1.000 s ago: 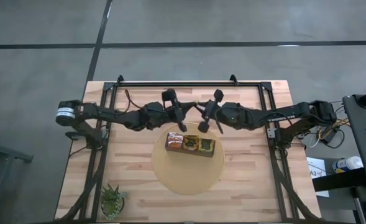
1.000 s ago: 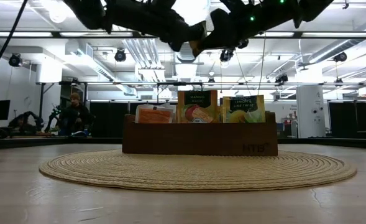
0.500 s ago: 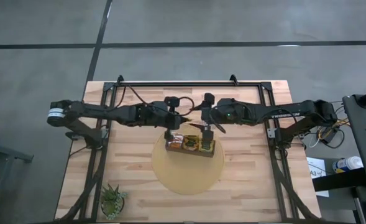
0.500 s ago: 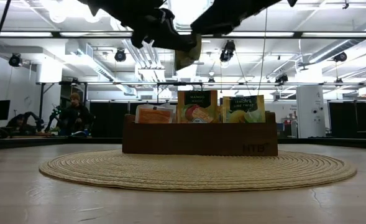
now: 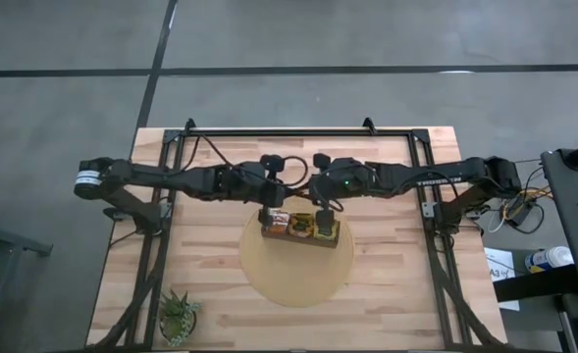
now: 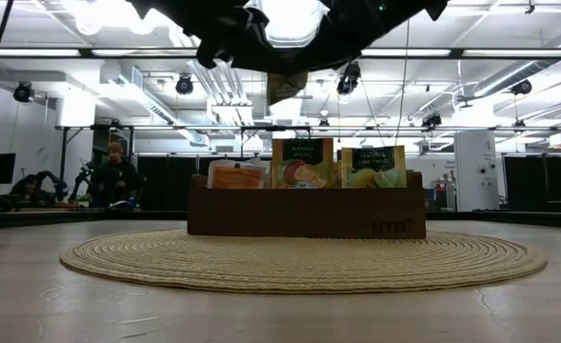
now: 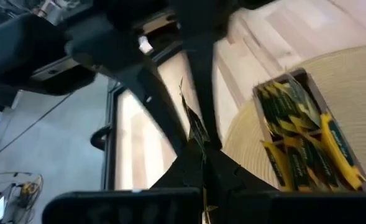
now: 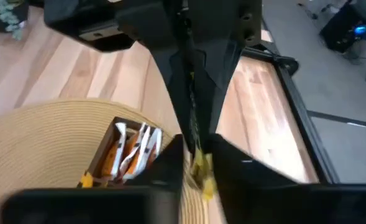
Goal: Pick & Place Tea
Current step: Put the yellow tea bag into the right section of the wooden organizer
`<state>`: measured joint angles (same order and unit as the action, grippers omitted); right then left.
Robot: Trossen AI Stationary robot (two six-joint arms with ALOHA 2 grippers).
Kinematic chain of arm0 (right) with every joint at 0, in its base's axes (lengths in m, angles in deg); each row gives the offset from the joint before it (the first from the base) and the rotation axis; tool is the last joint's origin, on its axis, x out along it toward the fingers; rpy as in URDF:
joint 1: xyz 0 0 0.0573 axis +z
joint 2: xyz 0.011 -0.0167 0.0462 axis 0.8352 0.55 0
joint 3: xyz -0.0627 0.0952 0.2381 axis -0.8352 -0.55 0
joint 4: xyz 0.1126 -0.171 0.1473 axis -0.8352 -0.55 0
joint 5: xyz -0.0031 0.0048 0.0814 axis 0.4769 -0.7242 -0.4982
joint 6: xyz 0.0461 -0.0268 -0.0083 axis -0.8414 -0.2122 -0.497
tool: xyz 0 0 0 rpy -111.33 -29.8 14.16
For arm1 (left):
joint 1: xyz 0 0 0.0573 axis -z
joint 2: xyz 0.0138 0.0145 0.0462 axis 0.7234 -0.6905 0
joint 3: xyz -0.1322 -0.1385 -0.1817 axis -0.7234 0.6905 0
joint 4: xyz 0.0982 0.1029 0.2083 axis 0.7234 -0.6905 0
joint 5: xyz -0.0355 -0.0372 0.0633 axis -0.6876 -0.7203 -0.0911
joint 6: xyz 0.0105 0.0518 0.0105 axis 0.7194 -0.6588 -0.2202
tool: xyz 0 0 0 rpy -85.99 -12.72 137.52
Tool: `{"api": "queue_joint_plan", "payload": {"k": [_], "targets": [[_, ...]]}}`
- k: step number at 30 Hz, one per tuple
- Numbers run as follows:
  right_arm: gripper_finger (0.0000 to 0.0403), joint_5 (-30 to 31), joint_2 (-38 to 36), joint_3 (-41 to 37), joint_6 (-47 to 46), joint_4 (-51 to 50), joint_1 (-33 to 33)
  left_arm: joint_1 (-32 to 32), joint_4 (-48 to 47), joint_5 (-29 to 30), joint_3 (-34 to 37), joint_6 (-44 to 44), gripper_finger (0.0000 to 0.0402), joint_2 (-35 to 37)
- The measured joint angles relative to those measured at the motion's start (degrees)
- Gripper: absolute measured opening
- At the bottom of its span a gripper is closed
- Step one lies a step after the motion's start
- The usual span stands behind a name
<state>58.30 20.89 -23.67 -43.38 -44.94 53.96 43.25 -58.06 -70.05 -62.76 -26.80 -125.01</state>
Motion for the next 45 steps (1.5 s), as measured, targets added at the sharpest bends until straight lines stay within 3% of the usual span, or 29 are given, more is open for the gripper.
{"api": "queue_joint_plan", "payload": {"k": [2, 11, 18, 21, 24, 27, 29, 35, 41, 45], "targets": [[0.0030, -0.41, -0.03, 0.15, 0.98, -0.56, -0.02, 0.05, -1.17, -0.16, 0.00, 0.03, 0.0000, 0.00], [0.0008, -0.36, 0.04, 0.92, 0.18, -2.30, -0.03, 0.05, -2.90, 2.25, 0.00, -0.48, 0.0008, 0.07], [0.0007, -1.34, -0.57, 0.90, -5.21, -7.72, 0.50, -0.08, -7.14, 5.11, -0.09, -0.96, 0.0088, -0.04], [0.0007, -2.20, -1.23, 0.75, -8.35, -9.95, 1.25, -0.08, -8.45, 11.07, -0.17, 0.19, 0.0135, 0.02], [0.0008, -7.16, -2.44, -0.07, -11.97, -10.39, 2.61, -0.12, -8.23, 20.48, -0.22, 1.31, 0.0175, 0.37], [0.0008, -10.97, -3.48, -1.04, -16.03, -10.52, 4.65, -0.21, -7.88, 29.28, -0.28, 3.20, 0.0194, 1.01], [0.0008, -11.33, -4.11, -1.70, -18.89, -10.50, 6.68, -0.56, -7.83, 30.70, -0.28, 5.43, 0.0197, 1.96], [0.0008, -8.79, -5.14, -8.15, -28.57, -5.25, 13.00, -1.50, -3.49, 22.27, 1.83, 12.96, 0.0195, 6.63], [0.0008, 2.30, -5.79, -14.63, -35.80, -3.33, 15.92, -1.56, 10.00, 9.91, 9.39, 14.62, 0.0195, 12.01], [0.0008, 4.61, -5.80, -16.37, -35.51, -3.15, 15.62, -1.55, 18.90, 3.43, 14.85, 16.74, 0.0195, 15.30]]}}
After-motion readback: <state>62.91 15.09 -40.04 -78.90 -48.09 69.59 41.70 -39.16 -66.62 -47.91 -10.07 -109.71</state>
